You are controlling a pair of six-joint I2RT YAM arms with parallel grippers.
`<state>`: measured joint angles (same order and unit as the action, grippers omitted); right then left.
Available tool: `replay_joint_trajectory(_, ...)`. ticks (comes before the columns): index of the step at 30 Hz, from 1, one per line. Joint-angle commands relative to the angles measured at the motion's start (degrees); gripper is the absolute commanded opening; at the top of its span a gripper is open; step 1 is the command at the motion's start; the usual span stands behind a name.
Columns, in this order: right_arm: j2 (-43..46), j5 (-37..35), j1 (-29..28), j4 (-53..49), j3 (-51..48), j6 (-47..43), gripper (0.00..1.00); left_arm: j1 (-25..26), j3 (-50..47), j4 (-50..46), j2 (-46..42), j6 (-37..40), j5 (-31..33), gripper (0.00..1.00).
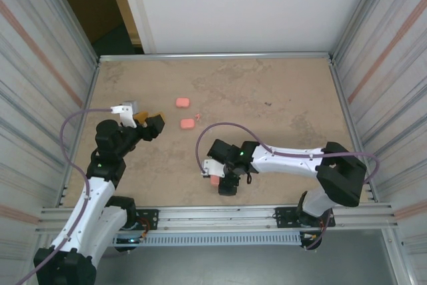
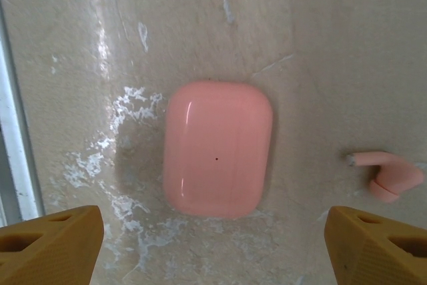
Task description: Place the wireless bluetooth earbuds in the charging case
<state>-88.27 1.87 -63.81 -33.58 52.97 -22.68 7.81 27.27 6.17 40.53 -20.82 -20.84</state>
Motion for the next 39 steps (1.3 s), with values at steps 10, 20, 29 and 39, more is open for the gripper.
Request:
replay_joint_trajectory(10,-6.6,-4.3,-2.1,2.7,1.6,-1.2,0.80,-0.5,0.0,1.1,-0.4,0.9,1.2,0.76)
replay_joint_trajectory(20,-9.6,-5.0,-2.9,5.7,1.8,0.2,0.70,-0.4,0.0,0.9,-0.4,0.9,1.1,0.76)
replay_joint_trajectory(29,-8.6,-6.7,-3.0,7.5,1.3,1.6,0.49,-0.4,0.1,0.4,-0.8,0.6,0.5,0.76)
replay_joint_trajectory(39,-1.5,-7.1,-2.4,12.3,-2.0,-1.3,0.42,-0.4,0.1,-0.9,-1.7,-1.7,-4.1,0.76)
